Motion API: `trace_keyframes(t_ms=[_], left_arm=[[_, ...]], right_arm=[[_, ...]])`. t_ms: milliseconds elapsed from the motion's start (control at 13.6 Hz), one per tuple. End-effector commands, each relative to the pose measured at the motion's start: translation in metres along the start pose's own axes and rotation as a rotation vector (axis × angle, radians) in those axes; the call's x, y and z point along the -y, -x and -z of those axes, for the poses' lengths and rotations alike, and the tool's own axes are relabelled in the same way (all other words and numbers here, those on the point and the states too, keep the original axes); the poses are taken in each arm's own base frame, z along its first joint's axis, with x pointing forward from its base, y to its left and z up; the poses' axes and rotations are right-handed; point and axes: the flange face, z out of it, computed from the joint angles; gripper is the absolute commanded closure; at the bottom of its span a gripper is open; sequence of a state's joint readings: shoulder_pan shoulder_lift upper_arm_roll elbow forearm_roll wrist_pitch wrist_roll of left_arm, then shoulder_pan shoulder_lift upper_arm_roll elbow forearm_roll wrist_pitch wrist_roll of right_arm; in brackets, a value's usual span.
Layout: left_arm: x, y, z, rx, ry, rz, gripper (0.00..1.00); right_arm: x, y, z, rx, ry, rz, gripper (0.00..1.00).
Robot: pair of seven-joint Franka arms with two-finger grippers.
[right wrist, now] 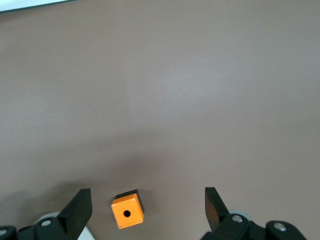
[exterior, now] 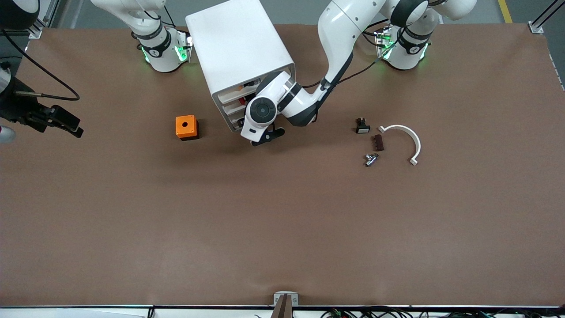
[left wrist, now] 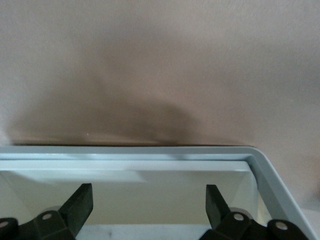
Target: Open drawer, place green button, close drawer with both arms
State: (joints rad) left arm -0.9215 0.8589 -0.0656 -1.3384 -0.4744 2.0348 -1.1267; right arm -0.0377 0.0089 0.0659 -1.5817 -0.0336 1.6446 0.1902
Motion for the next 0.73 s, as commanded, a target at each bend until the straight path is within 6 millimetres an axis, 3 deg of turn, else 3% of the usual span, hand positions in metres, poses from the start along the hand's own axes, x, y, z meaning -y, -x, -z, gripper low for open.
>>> trace_keyframes(t_ms=[0,147,294,440,661], left_arm=[[0.002,0.006,0.01,0.019,0.002,0.045,0.0],[0.006,-0.018,0.032,-0.015,0.018,0.067,0.0],[0.019,-0.062,0.072,-0.135,0.023,0.079,0.0],[0.04,-0.109,0.126,-0.259,0.03,0.084,0.0],[0.072,-0.15,0.195,-0.441,0.006,0.085,0.0]], right_arm=[[0.005,0.004,0.007,-0.011,0.054,0.028,0.0],[-0.001,0.004,0.005,0.005,0.045,0.018,0.0],[-0.005,0.004,0.004,0.015,0.03,0.005,0.0],[-0.008,0.004,0.005,0.022,0.001,-0.007,0.0],[-0.006,0.004,0.005,0.02,-0.004,-0.005,0.0]])
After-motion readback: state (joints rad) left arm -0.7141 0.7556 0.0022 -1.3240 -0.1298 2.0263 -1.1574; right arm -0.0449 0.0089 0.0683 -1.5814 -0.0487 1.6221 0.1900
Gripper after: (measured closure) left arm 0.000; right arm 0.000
